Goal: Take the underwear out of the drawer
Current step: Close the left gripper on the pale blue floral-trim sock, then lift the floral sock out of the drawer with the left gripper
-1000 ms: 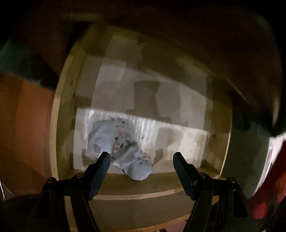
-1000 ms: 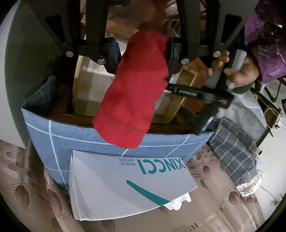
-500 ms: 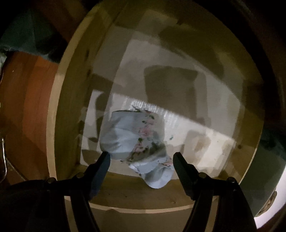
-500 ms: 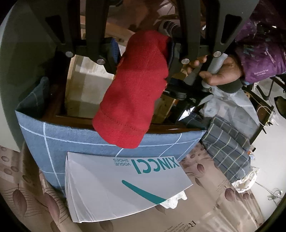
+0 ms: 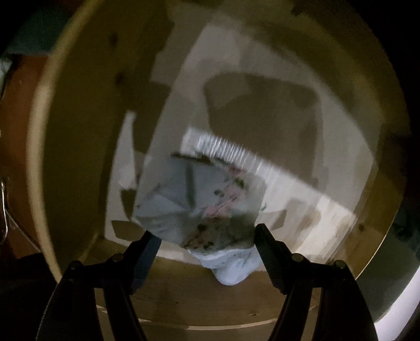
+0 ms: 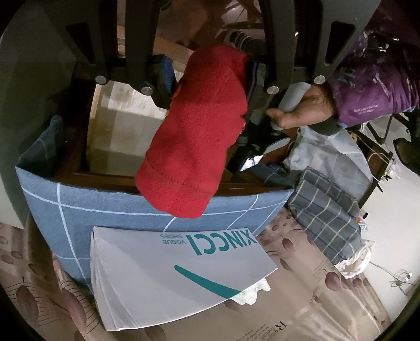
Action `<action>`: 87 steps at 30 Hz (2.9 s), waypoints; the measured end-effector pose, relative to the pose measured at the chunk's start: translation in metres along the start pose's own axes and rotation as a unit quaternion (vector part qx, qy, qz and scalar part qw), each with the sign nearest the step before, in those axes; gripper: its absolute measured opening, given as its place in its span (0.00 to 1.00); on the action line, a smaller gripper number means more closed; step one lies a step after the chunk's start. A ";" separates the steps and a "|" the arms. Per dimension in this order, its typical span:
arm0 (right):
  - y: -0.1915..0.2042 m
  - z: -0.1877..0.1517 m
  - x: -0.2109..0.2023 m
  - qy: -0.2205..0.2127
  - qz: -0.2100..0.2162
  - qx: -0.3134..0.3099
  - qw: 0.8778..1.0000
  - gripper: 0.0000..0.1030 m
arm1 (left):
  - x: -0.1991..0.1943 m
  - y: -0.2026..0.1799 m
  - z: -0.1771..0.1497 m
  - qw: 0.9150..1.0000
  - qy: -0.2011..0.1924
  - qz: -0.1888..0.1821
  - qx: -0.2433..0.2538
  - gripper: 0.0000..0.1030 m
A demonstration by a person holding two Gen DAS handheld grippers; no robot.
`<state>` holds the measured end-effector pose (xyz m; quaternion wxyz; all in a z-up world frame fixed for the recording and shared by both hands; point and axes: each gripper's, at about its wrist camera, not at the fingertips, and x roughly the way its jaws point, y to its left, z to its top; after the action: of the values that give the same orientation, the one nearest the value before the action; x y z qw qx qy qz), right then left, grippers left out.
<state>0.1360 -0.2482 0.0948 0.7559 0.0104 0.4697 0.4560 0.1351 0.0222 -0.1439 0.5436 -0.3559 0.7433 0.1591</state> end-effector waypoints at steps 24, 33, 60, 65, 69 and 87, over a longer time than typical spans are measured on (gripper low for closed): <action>-0.012 0.001 0.008 0.012 -0.005 0.024 1.000 0.41 | -0.044 -0.042 -0.079 0.969 -0.194 -0.007 0.155 0.23; -0.013 0.000 0.016 0.020 -0.038 0.019 0.999 0.41 | -0.092 -0.033 -0.113 0.937 -0.287 -0.007 0.201 0.23; -0.009 -0.002 0.033 0.047 -0.095 -0.003 0.994 0.41 | -0.223 -0.025 -0.236 0.828 -0.492 0.027 0.268 0.23; -0.006 -0.003 0.036 0.051 -0.100 -0.012 0.994 0.41 | -0.233 -0.030 -0.243 0.820 -0.502 0.028 0.272 0.23; -0.005 -0.004 0.036 0.050 -0.100 -0.013 0.994 0.41 | -0.245 -0.036 -0.248 0.813 -0.513 0.030 0.274 0.23; -0.006 -0.006 0.033 0.049 -0.092 -0.011 0.994 0.41 | -0.345 -0.113 -0.213 0.758 -0.585 0.043 0.285 0.23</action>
<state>0.1404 -0.2307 0.0655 0.7708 -0.0636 0.5002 0.3895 0.1204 -0.0662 0.2676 0.9414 0.0101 0.3067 0.1403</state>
